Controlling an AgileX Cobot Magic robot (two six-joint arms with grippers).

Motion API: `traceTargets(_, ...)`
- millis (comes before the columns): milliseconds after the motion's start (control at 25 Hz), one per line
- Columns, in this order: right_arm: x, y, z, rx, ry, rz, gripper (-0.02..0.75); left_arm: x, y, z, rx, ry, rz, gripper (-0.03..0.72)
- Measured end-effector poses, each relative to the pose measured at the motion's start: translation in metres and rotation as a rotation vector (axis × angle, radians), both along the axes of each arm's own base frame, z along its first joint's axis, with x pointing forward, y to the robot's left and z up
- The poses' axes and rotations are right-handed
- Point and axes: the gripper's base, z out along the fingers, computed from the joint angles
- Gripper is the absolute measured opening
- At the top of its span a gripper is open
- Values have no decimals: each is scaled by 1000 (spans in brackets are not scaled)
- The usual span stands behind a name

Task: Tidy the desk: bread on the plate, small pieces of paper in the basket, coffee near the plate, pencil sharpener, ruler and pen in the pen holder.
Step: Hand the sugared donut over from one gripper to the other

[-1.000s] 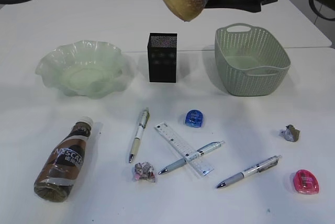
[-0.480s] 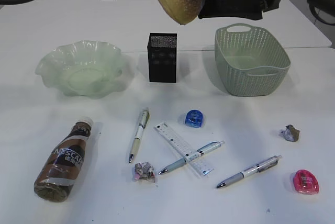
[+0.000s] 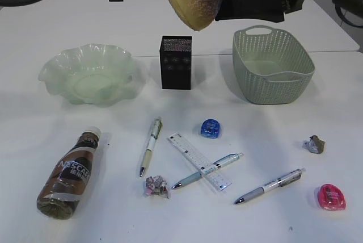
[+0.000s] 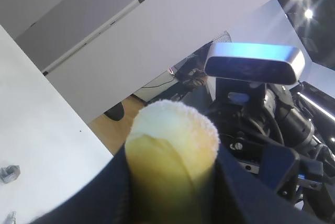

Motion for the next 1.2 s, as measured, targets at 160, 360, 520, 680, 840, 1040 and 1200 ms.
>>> traceTargets(160,0,-1,-1,-18,-3,2,643,0,0,-1,10,0,-1,253)
traceTargets(360,0,-1,-3,-33,-2,4,627,0,0,-1,13,-1,-1,253)
traceTargets(520,0,-1,-3,-36,-3,4,587,0,0,-2,18,-1,-3,253)
traceTargets(680,0,-1,-3,-36,-2,6,575,0,0,-2,20,1,-4,253)
traceTargets(840,0,-1,-3,-38,-2,6,573,0,0,-2,21,3,-4,253)
traceTargets(1040,-2,-6,0,-45,-15,-7,573,0,0,-2,22,6,-5,253)
traceTargets(1200,-3,-14,2,-62,-28,-26,573,0,0,-2,22,6,-5,253)
